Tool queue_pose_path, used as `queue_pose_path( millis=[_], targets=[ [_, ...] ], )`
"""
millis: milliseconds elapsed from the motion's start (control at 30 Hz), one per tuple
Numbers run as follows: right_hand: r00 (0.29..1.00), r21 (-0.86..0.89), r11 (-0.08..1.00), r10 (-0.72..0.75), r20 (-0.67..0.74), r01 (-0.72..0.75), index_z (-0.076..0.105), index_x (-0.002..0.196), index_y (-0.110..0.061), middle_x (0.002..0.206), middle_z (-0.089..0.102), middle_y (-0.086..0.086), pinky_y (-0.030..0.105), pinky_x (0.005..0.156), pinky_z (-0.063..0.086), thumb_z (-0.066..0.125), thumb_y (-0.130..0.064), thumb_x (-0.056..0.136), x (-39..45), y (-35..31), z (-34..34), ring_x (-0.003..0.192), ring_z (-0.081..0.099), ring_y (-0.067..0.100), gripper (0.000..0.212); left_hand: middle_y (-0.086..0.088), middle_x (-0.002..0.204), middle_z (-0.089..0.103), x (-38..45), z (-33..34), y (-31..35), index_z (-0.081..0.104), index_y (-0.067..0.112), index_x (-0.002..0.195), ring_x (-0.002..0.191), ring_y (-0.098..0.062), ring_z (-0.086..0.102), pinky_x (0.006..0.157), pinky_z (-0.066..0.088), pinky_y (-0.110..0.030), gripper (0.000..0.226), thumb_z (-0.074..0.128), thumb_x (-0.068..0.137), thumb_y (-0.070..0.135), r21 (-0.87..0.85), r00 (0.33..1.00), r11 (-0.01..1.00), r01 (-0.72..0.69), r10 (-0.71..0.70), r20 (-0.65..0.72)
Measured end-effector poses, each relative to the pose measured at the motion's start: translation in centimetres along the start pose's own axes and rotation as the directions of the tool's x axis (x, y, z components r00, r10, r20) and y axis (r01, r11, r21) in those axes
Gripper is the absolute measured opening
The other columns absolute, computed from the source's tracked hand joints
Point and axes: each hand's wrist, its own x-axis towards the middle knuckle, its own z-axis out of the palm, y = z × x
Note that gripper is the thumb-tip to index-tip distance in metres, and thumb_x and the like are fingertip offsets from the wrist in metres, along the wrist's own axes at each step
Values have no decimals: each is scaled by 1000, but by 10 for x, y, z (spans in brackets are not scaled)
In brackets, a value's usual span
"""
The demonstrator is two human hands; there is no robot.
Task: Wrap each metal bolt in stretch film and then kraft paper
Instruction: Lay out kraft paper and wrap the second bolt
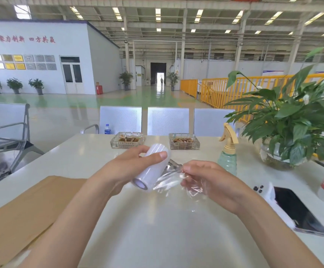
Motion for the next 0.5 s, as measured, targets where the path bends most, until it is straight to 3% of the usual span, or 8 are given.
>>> queue_pose_path(
  millis=[200,333,433,500],
  targets=[
    [974,253,956,184,-134,-146,68,84,-11,81,62,7,39,76,58,68,-16,95,3,19,10,72,67,23,12,-8,109,77,11,-4,-43,68,20,125,84,-21,73,77,58,-34,49,69,91,54,-272,969,942,195,-227,-94],
    [917,336,917,309,-254,-216,72,89,-11,68,60,2,35,67,58,66,-12,95,7,28,15,57,62,18,9,-12,122,73,12,-5,-57,48,21,149,104,-30,72,74,56,-35,53,60,101,38,-588,939,781,210,-328,-101],
    [844,315,930,318,-432,-190,70,92,-9,59,50,-2,23,42,44,59,-10,99,13,34,18,43,45,12,13,-18,111,68,10,-11,-63,58,6,139,85,-31,64,72,48,-37,50,54,100,37,-663,920,700,267,-391,-42],
    [794,264,949,291,-533,-171,68,90,-10,54,42,-5,18,34,28,57,-12,101,16,35,19,36,32,8,16,-16,98,64,8,-16,-68,64,8,129,71,-28,61,64,52,-34,48,63,94,42,-701,920,663,262,-392,-26]
  ],
)
